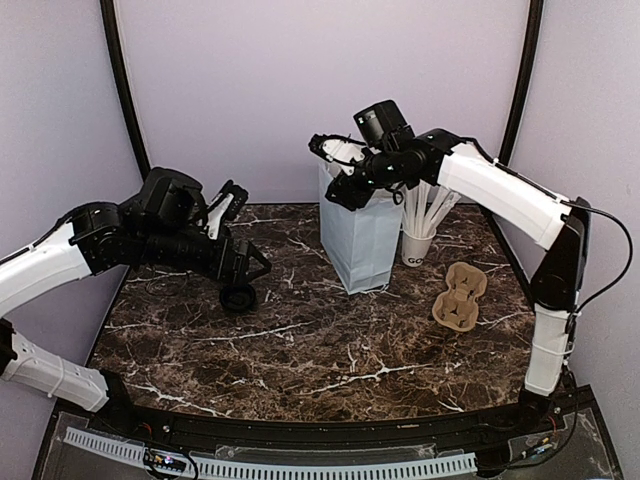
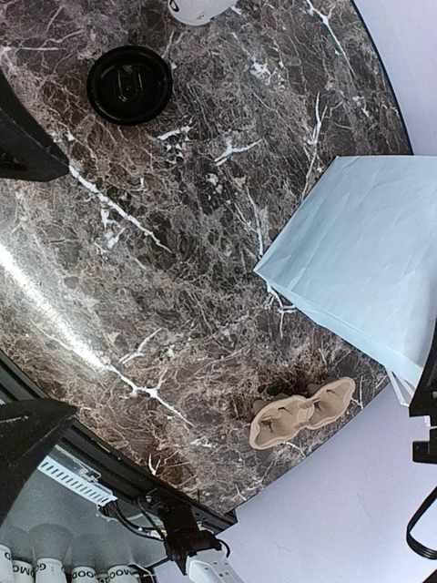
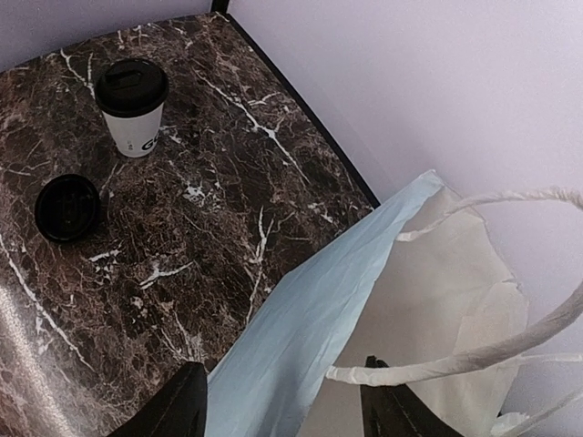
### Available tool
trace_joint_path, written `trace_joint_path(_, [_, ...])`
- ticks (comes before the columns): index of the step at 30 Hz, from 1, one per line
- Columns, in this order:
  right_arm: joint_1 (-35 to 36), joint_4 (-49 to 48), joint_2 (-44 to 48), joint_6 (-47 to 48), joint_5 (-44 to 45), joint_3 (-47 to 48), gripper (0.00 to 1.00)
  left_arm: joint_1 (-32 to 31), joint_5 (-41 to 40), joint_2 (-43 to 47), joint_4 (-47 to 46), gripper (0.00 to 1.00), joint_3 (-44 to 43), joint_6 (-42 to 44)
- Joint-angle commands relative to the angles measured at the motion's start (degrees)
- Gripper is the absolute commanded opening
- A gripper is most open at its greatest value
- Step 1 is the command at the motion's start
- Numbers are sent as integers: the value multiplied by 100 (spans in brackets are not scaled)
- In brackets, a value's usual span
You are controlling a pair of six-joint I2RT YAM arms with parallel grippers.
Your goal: Pack the takeout coffee
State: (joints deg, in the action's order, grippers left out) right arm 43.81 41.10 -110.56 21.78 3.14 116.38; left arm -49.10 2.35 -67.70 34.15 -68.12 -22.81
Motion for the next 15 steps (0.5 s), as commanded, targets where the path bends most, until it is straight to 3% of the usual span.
trace_joint_path(1, [58,43,-121,-354,537,263,56,-82,-43,157,-74,85,126,-162])
trace_joint_path(9, [119,64,-92,-303,486,126,24,-107,-11,196,-98,83,194,-121])
trace_joint_path(13, [158,143,8,-114,228,21,16,-113,22,179,-177,83,267,-97])
trace_joint_path(15, [175,196,72,-62,127,-36,5,-109,88,189,-253,83,306,-71])
